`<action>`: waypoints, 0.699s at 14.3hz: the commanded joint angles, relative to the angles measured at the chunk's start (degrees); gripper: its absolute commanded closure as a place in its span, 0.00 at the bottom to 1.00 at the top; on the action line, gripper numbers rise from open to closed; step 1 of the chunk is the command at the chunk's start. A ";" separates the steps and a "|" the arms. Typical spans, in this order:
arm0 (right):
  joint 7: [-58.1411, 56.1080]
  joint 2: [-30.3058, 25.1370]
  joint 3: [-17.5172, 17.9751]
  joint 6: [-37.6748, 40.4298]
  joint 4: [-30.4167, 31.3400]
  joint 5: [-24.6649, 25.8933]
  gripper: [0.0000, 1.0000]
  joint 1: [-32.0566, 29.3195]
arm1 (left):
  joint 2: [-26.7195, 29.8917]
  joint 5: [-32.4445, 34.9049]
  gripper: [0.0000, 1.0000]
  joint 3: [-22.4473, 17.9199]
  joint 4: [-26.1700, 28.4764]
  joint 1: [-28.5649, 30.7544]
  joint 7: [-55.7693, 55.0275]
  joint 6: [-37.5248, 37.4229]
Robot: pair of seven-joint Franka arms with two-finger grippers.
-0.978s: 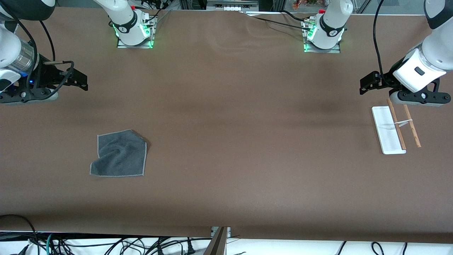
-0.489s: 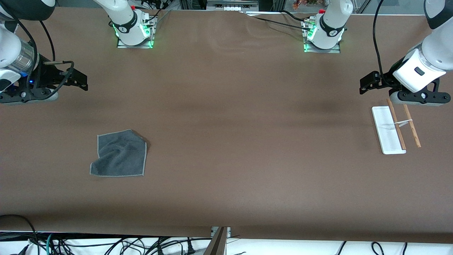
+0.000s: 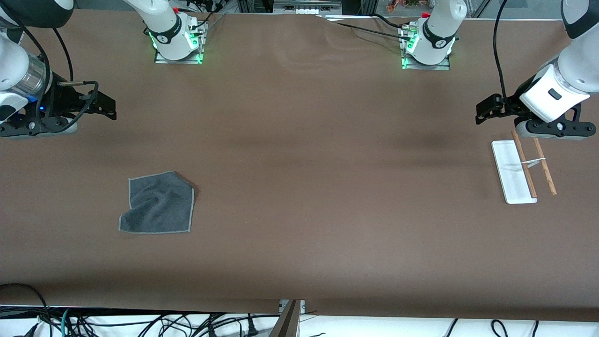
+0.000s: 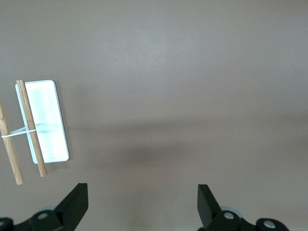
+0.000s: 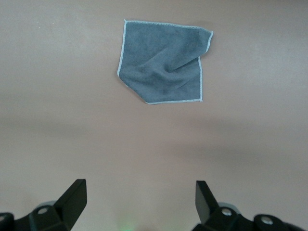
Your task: Pass towel and hang on rack
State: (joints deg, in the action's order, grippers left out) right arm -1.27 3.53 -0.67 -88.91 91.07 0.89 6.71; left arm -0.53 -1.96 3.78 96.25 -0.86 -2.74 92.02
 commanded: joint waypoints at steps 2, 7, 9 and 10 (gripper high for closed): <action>-0.32 -0.01 0.94 -0.20 0.07 1.22 0.00 -0.91 | 0.36 0.82 0.00 -0.17 0.17 -0.02 0.28 -0.53; -0.40 3.76 0.76 -3.81 -0.11 1.31 0.00 -1.44 | 0.36 0.82 0.00 -0.17 0.17 -0.02 0.28 -0.53; -0.40 4.29 0.67 -4.42 -0.02 1.31 0.00 -1.53 | 0.36 0.82 0.00 -0.17 0.17 -0.02 0.28 -0.53; -0.75 5.51 0.59 -5.82 0.07 1.31 0.00 -1.87 | 0.44 0.82 0.00 -0.17 0.17 -0.02 0.28 -0.53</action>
State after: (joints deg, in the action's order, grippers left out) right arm -1.27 8.21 -0.73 -93.09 91.12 1.33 6.00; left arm -0.53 -1.96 3.76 96.25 -0.84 -2.74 91.97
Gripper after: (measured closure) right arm 0.000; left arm 0.000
